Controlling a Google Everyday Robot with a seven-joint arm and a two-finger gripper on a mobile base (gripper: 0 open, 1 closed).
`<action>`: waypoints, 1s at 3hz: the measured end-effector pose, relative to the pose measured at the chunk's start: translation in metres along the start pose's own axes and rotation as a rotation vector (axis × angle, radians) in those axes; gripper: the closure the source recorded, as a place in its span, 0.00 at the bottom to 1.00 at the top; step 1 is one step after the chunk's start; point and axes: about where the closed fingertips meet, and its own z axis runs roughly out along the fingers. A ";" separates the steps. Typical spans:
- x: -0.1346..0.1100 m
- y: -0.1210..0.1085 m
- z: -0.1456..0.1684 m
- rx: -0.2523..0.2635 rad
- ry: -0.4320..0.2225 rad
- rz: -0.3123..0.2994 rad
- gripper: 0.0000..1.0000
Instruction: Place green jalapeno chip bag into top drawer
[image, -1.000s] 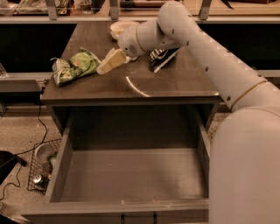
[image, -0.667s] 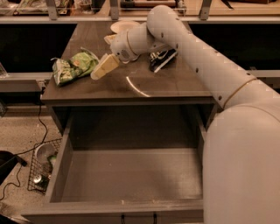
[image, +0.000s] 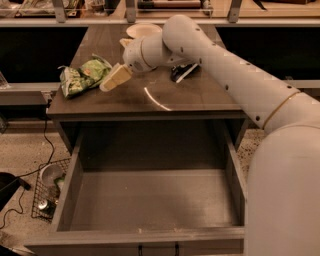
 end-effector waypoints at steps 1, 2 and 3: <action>-0.001 -0.008 0.011 0.015 -0.017 0.001 0.00; -0.002 -0.013 0.022 -0.002 -0.043 0.017 0.00; -0.001 -0.013 0.031 -0.037 -0.071 0.048 0.00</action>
Offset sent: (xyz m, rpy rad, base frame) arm 0.0322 0.0201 -0.0040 0.0848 0.0294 0.0236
